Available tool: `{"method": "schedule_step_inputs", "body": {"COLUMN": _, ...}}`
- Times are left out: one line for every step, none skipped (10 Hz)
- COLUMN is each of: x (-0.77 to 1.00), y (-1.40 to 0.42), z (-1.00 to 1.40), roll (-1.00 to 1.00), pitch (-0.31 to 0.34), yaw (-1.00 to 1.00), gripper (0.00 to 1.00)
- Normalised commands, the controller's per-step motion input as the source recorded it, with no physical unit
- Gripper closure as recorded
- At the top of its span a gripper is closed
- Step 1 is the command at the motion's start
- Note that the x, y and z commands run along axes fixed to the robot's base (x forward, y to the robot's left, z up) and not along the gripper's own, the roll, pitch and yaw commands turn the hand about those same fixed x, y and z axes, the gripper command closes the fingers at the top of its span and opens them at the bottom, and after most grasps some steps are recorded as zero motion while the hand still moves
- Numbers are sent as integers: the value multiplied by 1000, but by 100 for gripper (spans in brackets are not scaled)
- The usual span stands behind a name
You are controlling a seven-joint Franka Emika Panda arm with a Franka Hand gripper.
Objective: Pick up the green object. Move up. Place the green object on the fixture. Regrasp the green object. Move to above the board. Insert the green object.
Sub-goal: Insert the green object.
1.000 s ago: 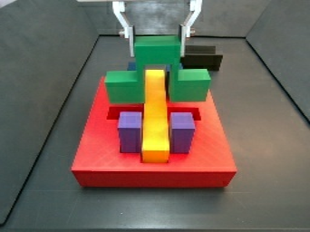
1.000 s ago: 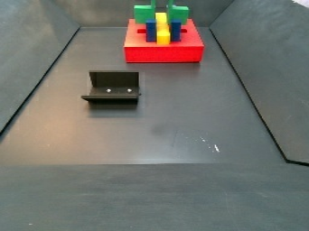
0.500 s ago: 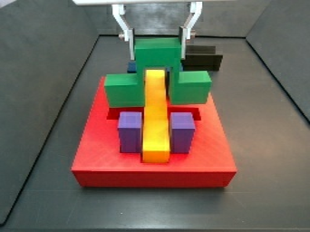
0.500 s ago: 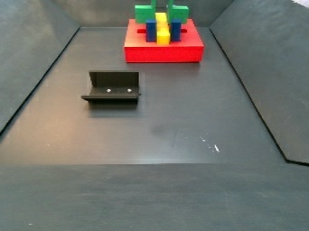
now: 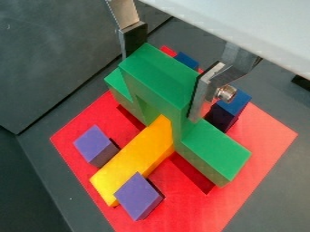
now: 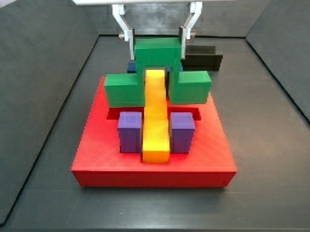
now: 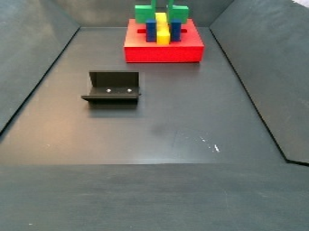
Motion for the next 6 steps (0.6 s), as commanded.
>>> {"method": "schedule_step_inputs", "body": {"x": 229, "y": 0, "z": -491, "roll": 0, "pitch": -44, "yaw": 0, "gripper": 100}}
{"method": "schedule_step_inputs", "body": {"x": 166, "y": 0, "z": -454, "roll": 0, "pitch": -30, "yaw": 0, "gripper": 100}}
{"method": "schedule_step_inputs", "body": {"x": 71, "y": -6, "z": -529, "roll": 0, "pitch": -40, "yaw": 0, "gripper": 100}}
{"method": "schedule_step_inputs", "body": {"x": 6, "y": 0, "z": -449, "roll": 0, "pitch": 0, "yaw": 0, "gripper": 100}}
{"method": "schedule_step_inputs", "body": {"x": 0, "y": 0, "z": -340, "roll": 27, "pitch": 0, "yaw": -57, "gripper": 100}}
{"method": "schedule_step_inputs", "body": {"x": -103, "y": 0, "z": -266, "roll": 34, "pitch": 16, "yaw": -117, "gripper": 100}}
